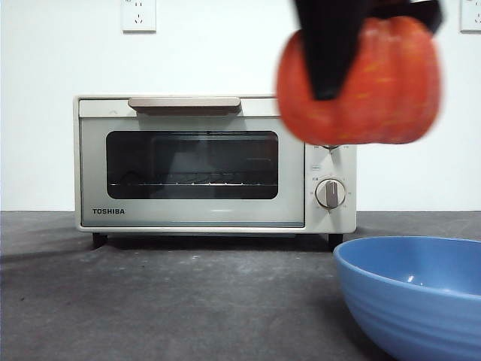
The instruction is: Place pumpkin in the steamer
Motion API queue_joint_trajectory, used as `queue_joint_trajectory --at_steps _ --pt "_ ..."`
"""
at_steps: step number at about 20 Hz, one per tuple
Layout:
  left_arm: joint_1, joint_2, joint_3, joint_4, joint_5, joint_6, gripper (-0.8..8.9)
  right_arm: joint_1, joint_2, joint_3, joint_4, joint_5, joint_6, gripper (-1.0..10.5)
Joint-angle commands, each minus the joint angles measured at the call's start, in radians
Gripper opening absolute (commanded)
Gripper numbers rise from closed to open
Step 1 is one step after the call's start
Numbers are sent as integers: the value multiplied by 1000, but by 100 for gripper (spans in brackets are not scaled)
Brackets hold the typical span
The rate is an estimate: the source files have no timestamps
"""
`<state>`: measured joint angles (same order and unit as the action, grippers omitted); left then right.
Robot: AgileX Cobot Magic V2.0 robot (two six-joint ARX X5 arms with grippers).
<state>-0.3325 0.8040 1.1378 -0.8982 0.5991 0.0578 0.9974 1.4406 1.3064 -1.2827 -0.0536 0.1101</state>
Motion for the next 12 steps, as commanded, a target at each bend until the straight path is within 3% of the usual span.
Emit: queue_joint_trajectory --at_steps 1,12 --pt "-5 6 21 7 3 10 18 -21 -30 -63 14 3 15 274" --pt "-5 6 21 7 3 10 18 -129 -132 -383 262 2 51 274"
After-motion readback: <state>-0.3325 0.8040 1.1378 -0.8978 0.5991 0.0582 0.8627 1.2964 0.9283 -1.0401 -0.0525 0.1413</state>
